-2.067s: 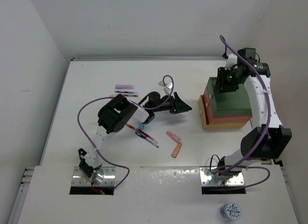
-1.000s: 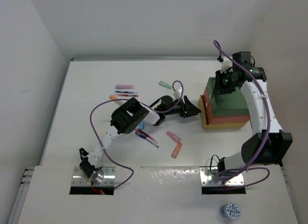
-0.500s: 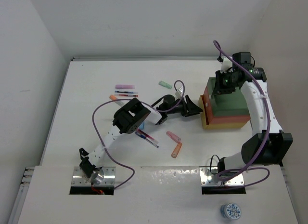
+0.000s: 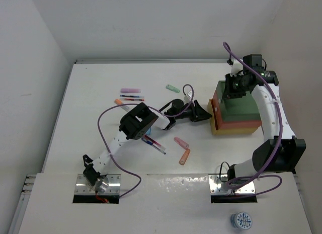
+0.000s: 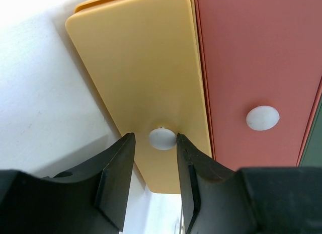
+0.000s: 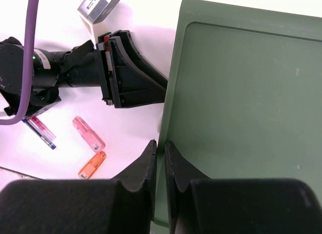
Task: Sort the stationery into containers
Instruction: Open the drawer in the storage box.
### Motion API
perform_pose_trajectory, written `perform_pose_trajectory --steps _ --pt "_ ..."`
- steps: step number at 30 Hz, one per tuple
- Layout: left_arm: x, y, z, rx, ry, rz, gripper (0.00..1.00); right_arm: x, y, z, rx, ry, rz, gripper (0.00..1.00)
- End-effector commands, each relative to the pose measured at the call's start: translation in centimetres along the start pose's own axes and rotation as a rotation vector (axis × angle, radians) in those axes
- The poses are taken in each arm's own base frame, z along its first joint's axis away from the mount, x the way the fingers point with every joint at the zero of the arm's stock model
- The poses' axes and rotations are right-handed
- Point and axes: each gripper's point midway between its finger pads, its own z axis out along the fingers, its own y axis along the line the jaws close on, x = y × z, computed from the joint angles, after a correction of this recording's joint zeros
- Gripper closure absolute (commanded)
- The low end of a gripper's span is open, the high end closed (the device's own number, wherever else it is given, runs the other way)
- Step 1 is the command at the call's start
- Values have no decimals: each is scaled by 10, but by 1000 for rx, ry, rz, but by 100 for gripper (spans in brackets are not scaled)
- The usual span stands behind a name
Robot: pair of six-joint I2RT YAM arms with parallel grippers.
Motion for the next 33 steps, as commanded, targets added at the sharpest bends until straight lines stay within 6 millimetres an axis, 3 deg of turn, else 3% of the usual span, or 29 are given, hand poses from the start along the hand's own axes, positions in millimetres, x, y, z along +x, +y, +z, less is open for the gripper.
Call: perform_pose_trajectory --steps 1,10,19,24,33 --pt "-2 -11 9 38 -14 39 56 41 2 12 -15 165 33 90" --pt "-5 -15 10 56 -19 43 58 46 2 12 -18 177 33 92" --pt "-3 -21 6 77 -21 46 93 46 2 15 -23 188 37 92" --pt "-6 -28 -15 98 -47 30 100 45 2 15 -22 191 31 93" --pt "-25 -18 -61 11 -99 71 100 39 -3 20 -7 196 27 93"
